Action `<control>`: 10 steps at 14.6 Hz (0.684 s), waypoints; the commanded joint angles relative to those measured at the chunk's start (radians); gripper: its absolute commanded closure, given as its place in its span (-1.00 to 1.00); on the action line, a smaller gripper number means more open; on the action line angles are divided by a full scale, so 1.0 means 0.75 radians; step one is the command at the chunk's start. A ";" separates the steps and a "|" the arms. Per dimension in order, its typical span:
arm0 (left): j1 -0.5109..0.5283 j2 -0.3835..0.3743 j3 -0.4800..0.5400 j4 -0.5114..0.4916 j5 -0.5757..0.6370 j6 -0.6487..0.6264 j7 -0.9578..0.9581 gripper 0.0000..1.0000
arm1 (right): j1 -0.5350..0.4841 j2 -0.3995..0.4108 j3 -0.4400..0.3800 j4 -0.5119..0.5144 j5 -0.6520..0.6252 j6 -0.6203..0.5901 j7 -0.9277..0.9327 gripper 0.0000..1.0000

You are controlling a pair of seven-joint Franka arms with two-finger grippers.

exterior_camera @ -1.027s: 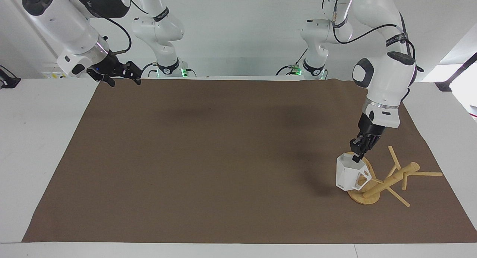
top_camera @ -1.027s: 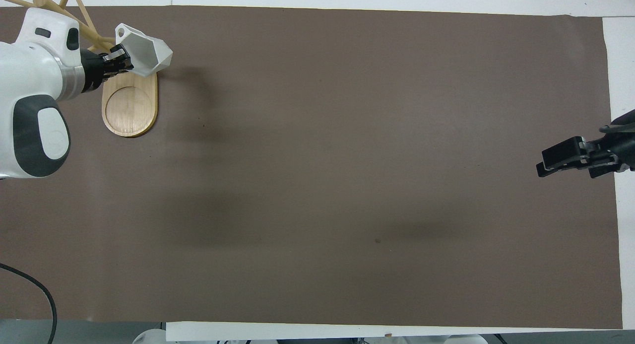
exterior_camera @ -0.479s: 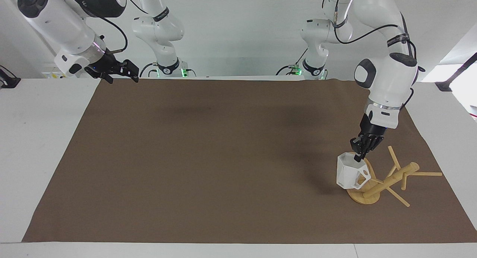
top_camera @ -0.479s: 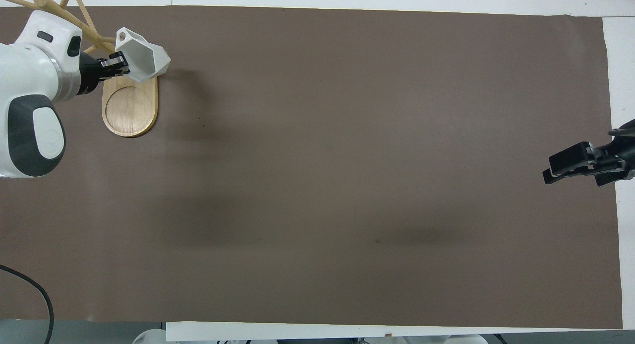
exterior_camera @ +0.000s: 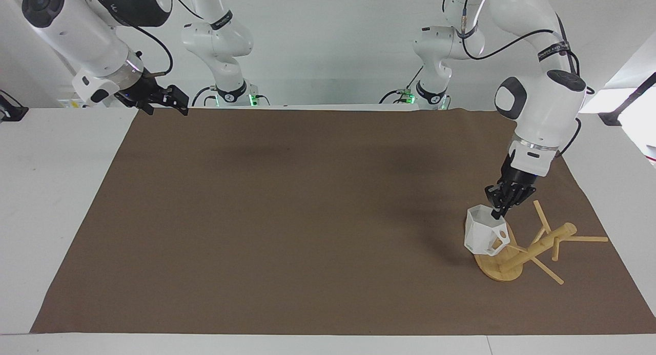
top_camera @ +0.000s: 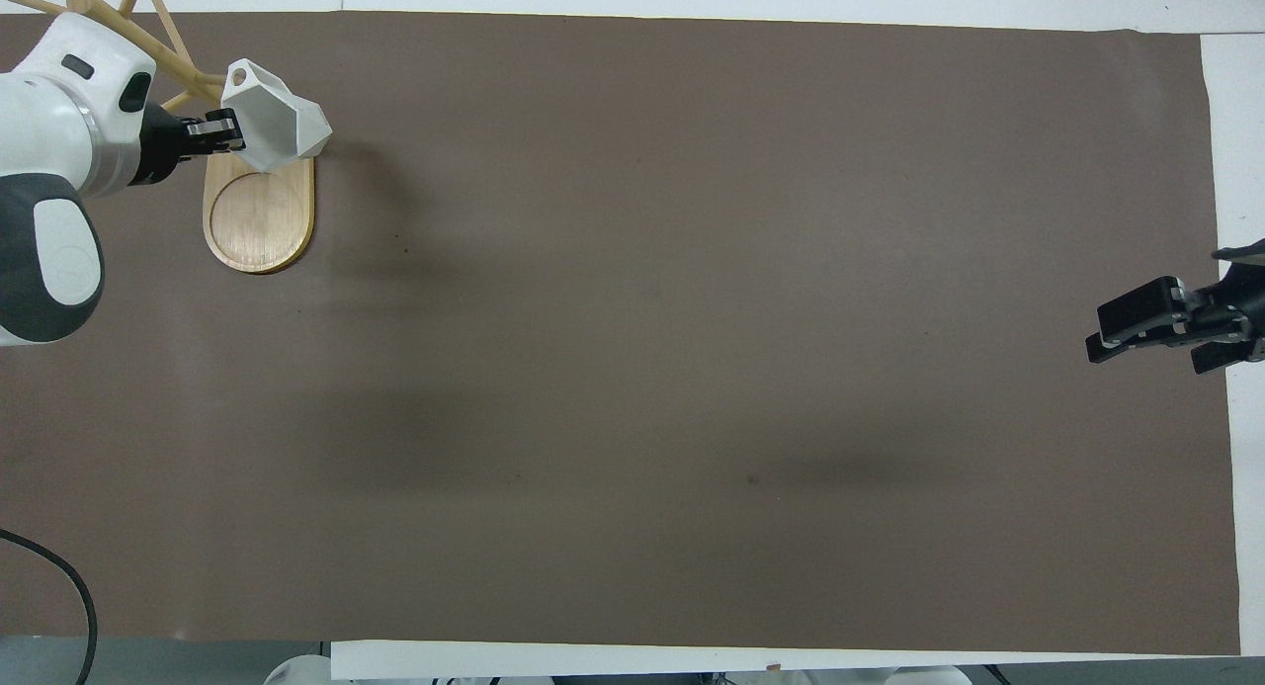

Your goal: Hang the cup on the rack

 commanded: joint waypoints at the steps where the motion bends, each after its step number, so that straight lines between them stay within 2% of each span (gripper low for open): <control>1: 0.035 0.017 -0.007 0.024 -0.005 -0.052 0.035 1.00 | -0.016 0.007 0.019 0.011 -0.029 -0.014 0.029 -1.00; 10: 0.051 0.029 -0.007 0.041 -0.036 -0.062 0.062 1.00 | 0.010 0.007 -0.018 0.011 -0.029 0.002 0.033 -1.00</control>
